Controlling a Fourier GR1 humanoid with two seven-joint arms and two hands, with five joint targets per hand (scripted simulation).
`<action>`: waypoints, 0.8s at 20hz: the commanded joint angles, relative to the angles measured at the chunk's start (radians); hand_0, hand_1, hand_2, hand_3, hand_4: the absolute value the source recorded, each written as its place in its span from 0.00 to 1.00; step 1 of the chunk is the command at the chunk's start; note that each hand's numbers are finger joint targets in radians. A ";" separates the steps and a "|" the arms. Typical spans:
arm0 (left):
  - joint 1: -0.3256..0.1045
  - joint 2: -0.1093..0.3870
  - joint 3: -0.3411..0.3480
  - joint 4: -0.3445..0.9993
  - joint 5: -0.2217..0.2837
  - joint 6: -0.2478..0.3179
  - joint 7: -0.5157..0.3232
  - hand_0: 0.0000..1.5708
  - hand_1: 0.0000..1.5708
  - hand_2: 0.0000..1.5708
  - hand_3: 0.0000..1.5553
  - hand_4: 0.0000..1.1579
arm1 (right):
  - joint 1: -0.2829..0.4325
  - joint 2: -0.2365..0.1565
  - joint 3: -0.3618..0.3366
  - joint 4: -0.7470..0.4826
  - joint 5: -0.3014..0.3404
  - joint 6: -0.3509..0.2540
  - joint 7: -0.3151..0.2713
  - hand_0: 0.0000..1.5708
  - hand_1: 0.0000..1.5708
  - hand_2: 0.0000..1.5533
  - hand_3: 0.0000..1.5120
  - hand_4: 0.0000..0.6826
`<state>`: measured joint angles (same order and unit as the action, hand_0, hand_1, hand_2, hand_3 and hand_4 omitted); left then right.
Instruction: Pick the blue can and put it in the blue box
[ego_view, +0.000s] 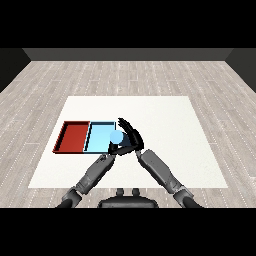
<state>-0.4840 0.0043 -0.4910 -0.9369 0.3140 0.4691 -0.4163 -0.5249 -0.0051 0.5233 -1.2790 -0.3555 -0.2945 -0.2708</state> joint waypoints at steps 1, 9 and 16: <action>0.031 -0.004 -0.012 0.024 -0.009 0.009 -0.059 1.00 1.00 1.00 0.97 0.98 | -0.007 0.005 -0.083 -0.023 -0.012 0.056 0.048 0.00 0.00 0.00 0.00 0.00; 0.038 -0.003 0.061 -0.009 -0.073 -0.020 0.004 1.00 1.00 1.00 0.97 0.97 | 0.144 -0.035 -0.159 -0.154 0.021 0.146 0.028 0.00 0.00 0.00 0.00 0.00; 0.001 0.056 0.102 0.008 -0.110 -0.042 0.035 1.00 1.00 1.00 0.96 0.98 | 0.364 -0.165 -0.230 -0.466 -0.023 0.151 0.056 0.00 0.00 0.00 0.00 0.00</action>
<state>-0.4663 0.0198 -0.4094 -0.8996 0.2183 0.4433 -0.4351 -0.2631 -0.1058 0.3498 -1.6255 -0.3391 -0.1831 -0.2132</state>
